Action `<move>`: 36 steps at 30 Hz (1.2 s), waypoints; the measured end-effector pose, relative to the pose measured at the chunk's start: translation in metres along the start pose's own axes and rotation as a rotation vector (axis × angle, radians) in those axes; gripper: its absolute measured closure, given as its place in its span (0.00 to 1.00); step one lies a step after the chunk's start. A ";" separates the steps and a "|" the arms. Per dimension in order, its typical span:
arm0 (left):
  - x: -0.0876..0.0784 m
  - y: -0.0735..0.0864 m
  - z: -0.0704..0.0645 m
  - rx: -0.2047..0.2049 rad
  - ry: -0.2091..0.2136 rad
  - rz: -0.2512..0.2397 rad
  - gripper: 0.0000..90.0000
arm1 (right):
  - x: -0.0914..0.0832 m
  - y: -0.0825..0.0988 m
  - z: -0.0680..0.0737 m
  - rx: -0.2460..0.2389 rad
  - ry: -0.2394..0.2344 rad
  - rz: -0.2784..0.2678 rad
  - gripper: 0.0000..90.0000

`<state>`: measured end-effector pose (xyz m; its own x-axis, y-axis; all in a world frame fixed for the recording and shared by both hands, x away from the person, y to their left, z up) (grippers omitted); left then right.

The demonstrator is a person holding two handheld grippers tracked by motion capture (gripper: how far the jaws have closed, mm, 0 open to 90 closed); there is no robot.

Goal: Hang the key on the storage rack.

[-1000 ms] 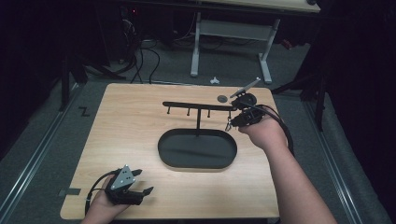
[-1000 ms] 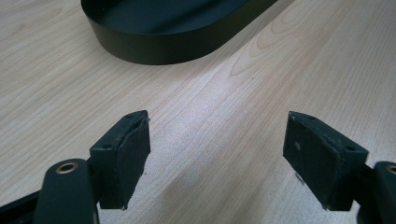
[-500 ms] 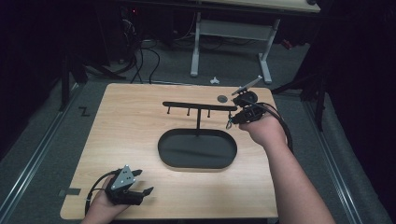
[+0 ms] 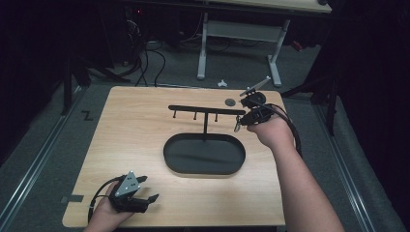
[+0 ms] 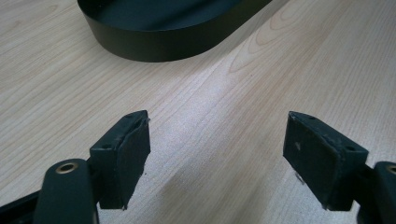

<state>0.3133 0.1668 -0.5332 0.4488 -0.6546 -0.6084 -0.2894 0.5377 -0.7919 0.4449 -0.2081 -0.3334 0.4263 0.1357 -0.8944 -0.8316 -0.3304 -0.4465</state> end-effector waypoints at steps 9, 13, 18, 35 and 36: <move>0.000 0.000 0.000 0.002 0.001 0.002 0.26 | 0.004 0.000 0.000 0.005 0.010 0.002 0.95; 0.001 0.000 -0.001 0.003 -0.001 -0.001 0.26 | 0.005 0.001 -0.001 0.012 0.014 0.002 0.93; 0.001 0.000 -0.001 0.005 0.002 0.003 0.26 | 0.006 0.002 -0.002 0.013 0.015 -0.003 0.90; 0.001 0.000 -0.001 0.006 0.003 0.009 0.26 | 0.000 -0.001 -0.002 0.021 0.027 -0.029 0.87; 0.001 0.000 -0.001 0.006 0.004 0.009 0.26 | 0.000 -0.002 -0.002 0.017 0.026 -0.034 0.87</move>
<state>0.3129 0.1656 -0.5339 0.4432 -0.6519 -0.6153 -0.2879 0.5466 -0.7864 0.4471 -0.2096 -0.3329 0.4631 0.1225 -0.8778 -0.8222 -0.3105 -0.4771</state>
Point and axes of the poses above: each handheld gripper's, and its own axes: x roughly forward along the jaws, y roughly out of its underside, z roughly to its left, the point moved 2 cm from there along x, roughly forward along the jaws, and after that the axes turned 3 degrees about x, right-handed, at the moved point
